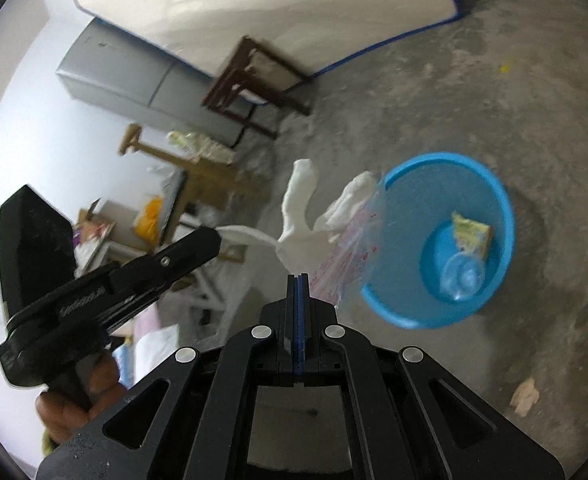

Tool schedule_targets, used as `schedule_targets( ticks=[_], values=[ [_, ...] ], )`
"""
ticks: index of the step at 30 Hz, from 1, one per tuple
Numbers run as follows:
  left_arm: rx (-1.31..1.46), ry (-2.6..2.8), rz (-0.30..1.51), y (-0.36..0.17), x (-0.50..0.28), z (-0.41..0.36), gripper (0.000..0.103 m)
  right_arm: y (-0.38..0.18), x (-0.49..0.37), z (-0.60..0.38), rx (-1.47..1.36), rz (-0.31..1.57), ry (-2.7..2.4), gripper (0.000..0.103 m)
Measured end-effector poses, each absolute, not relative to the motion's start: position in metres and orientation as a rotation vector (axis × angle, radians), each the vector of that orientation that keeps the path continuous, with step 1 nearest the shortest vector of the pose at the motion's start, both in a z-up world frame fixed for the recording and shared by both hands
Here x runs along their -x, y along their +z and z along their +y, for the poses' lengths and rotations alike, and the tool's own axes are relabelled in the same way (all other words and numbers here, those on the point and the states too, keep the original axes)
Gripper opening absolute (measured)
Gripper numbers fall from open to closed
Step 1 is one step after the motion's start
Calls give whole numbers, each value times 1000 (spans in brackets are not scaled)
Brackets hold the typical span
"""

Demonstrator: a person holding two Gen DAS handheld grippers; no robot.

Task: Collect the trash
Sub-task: 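Carry the glove and plastic bag to the wastebasket and release both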

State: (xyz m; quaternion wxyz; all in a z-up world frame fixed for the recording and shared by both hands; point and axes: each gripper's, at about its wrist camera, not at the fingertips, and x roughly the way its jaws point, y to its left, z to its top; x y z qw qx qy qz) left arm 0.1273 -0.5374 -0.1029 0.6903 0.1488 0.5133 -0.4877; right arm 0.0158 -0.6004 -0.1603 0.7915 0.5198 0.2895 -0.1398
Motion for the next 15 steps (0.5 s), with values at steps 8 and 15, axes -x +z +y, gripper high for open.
schedule_targets(
  ticks=[8, 15],
  values=[
    [-441, -929, 1175, -150, -142, -545, 64, -228, -37, -635, -1118, 784, -448, 40],
    [-314, -937, 1157, -123, -147, -500, 67, -250, -7, -620, -1139, 831, -474, 46]
  ],
)
